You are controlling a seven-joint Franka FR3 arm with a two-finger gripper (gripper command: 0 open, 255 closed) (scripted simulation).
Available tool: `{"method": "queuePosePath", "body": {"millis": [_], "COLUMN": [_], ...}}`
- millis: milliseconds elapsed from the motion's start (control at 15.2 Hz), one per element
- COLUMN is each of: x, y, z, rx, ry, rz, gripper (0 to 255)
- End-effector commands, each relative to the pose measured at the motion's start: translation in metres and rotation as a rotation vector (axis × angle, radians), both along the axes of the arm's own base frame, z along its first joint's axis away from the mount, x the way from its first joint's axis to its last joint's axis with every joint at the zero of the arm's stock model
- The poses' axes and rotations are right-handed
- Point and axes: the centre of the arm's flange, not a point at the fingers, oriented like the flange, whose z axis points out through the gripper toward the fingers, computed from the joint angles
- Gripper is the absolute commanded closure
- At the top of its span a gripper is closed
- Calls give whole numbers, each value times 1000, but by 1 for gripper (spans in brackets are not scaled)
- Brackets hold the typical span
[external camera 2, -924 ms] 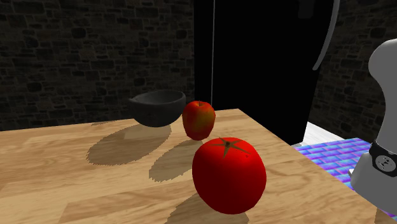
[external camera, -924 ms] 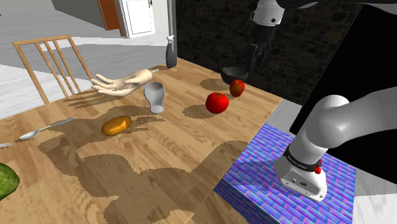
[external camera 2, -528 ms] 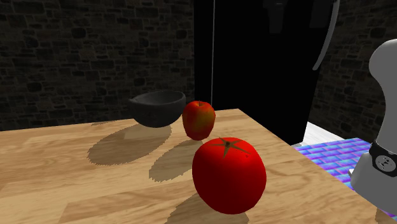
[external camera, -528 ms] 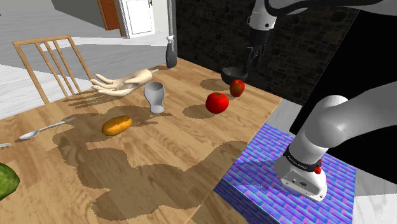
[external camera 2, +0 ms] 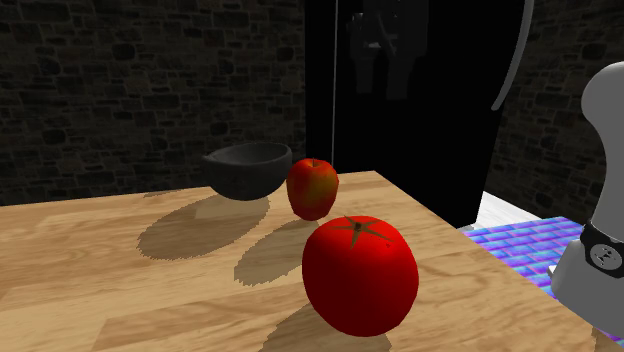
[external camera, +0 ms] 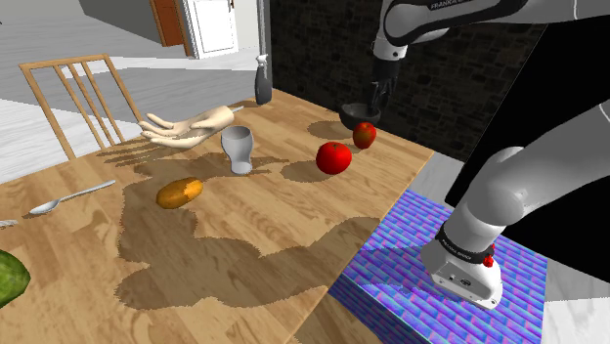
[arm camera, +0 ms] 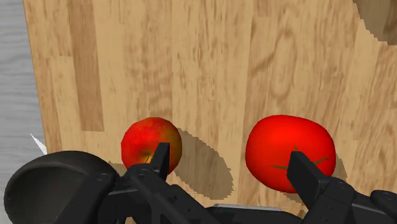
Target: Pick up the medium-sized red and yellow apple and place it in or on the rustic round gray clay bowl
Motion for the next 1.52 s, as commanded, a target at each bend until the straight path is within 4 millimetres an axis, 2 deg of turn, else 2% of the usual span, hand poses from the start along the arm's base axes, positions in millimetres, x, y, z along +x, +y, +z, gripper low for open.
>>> {"method": "queuePosePath", "body": {"millis": [0,462,990,1452], "x": [15,59,57,57], "y": [-19,-82,-84,-84], "z": [-16,-58,-98,-98], "rx": [-9,-35,-35,-35], "ry": [3,15,15,15], "rz": [0,-6,-6,-6], "gripper": [0,0,0,0]}}
